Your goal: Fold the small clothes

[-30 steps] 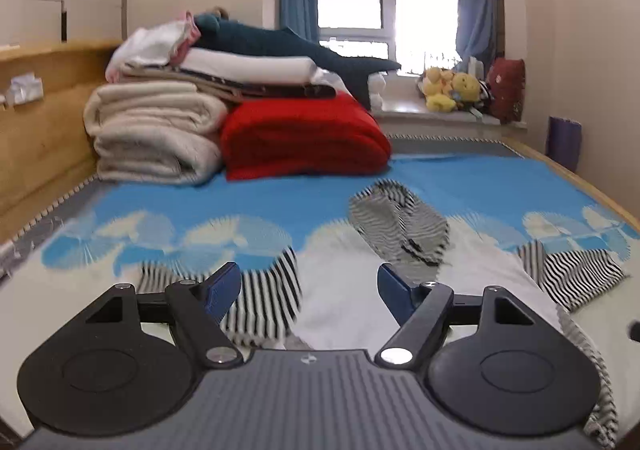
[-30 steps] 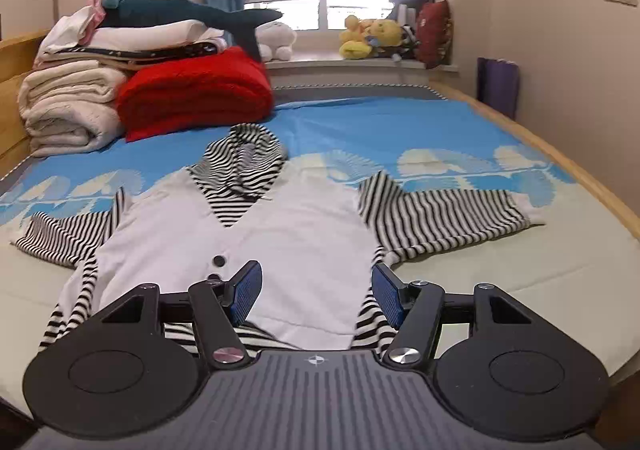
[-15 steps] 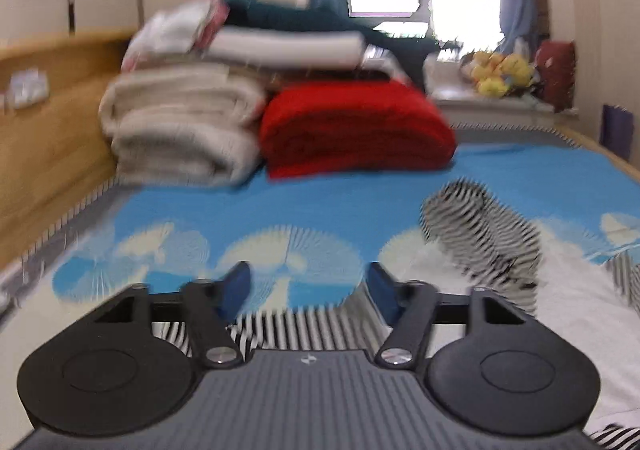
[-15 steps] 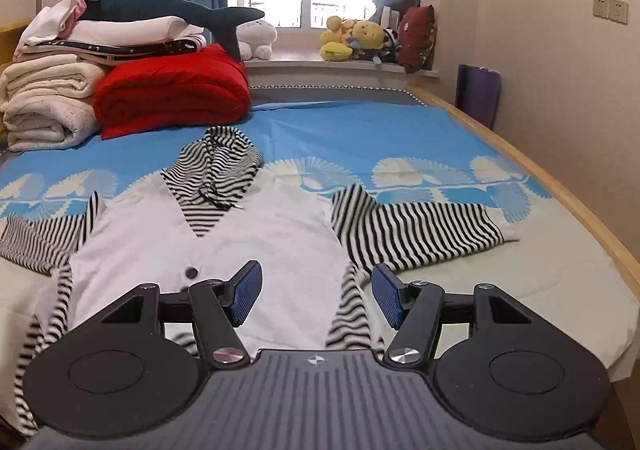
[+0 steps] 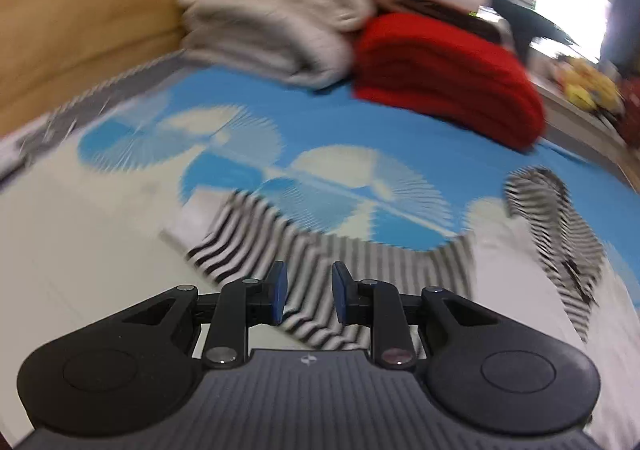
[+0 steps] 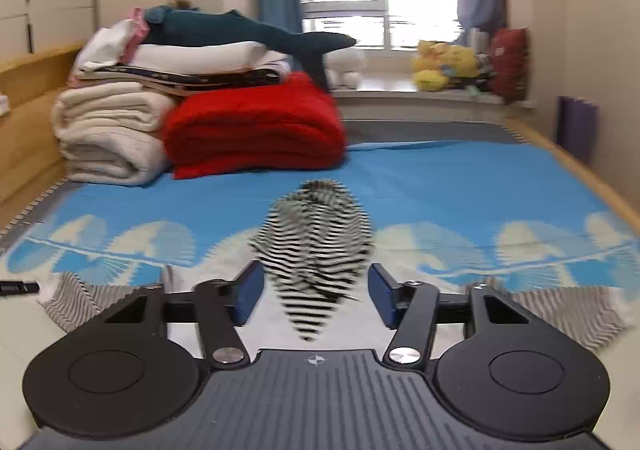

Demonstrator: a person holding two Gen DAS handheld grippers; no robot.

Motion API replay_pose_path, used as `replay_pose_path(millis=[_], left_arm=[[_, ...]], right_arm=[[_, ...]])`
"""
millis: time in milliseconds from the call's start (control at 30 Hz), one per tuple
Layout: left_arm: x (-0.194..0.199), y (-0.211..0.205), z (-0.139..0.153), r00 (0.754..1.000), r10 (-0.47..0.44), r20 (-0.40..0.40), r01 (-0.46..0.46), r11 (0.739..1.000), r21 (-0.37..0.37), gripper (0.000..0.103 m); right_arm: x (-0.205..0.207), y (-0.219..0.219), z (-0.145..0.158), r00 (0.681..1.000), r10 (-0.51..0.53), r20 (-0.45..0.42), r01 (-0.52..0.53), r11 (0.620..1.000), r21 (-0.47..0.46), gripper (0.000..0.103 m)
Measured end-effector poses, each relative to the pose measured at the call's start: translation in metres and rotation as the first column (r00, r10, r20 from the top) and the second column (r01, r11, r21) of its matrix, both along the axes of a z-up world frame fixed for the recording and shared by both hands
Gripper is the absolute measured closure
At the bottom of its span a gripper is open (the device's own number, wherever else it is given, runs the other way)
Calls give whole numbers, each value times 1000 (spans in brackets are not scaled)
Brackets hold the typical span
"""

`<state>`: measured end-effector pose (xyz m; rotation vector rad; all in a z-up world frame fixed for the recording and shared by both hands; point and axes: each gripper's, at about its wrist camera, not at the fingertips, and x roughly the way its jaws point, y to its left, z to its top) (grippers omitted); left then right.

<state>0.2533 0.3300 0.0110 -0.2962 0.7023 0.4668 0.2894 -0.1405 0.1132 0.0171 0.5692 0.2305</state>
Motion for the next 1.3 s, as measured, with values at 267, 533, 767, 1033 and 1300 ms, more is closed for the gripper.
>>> replay_pose_path(millis=[267,533,767,1033,1300], left_arm=[[8,49,-43,997,82,-12,-83,990,-110,76],[36,78,-83,980,177,-91,-188,974,-126,60],[44,106,-111,959,257,-118,-279,928,-246,96],[71,28,-20,991,96,92,-93,995,-42,103],[81,-178,52,802,-533,269,568,820,-71,102]], right_arm=[[30,15,-54,978,17,-210,4,995,95,81],[46,19,-61,973,92,-213,-89,996,25,68],[70,-9,-68,962,32,-270,-26,999,27,61],[73,-42,-72,949,-76,-307,91,995,34,61],[65,-75,-67,939,-220,-265,242,969,56,90]])
